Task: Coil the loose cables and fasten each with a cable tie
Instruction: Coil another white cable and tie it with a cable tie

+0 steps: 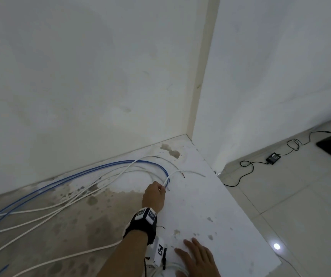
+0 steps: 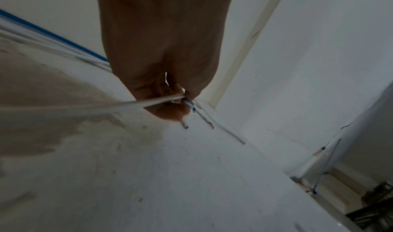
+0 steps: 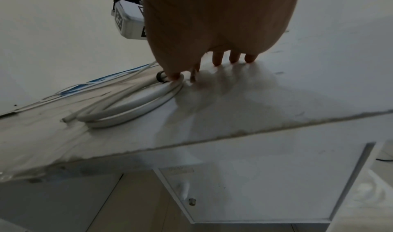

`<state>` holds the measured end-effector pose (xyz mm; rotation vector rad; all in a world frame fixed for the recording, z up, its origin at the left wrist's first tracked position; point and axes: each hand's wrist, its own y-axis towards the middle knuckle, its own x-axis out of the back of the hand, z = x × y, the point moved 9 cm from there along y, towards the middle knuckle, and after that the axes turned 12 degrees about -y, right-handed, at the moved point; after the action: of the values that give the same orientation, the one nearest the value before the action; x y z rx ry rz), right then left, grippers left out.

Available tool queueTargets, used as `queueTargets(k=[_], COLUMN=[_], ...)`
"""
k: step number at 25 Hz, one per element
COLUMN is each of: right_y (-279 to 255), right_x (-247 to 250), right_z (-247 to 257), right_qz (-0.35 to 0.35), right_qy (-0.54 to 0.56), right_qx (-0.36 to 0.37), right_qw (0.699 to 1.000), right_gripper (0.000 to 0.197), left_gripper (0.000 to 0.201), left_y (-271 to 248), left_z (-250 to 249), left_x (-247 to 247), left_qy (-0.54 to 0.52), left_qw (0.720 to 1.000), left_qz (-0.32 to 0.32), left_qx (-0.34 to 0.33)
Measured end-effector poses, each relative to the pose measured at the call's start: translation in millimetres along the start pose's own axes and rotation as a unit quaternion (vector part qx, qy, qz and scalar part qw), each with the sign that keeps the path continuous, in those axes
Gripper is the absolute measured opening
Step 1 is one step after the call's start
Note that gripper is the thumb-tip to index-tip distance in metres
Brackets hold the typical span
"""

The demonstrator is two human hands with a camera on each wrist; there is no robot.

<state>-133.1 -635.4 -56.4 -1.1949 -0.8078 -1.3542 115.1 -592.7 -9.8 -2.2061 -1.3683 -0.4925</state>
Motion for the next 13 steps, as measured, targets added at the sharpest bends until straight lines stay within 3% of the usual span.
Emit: queueTargets(k=[6, 9, 13], right_y=[48.3, 96.3, 143.9], right_x=[89.5, 171.4, 220.8], right_z=[-11.2, -1.4, 55.3], right_qz=[-0.077, -0.173, -0.13], right_qy=[0.058, 0.127, 0.099], right_qx=[-0.019, -0.039, 0.017], right_qw=[0.995, 0.976, 0.986], right_gripper=[0.061, 0.042, 0.061], left_gripper=[0.013, 0.012, 0.013], left_y=[-38.4, -55.2, -82.0], left_z=[-38.3, -55.8, -81.3], left_x=[82.3, 119.5, 157.7], left_qy=[-0.08, -0.102, -0.19], left_qw=[0.99, 0.984, 0.967], left_qz=[-0.06, -0.07, -0.061], left_qx=[-0.099, -0.129, -0.158])
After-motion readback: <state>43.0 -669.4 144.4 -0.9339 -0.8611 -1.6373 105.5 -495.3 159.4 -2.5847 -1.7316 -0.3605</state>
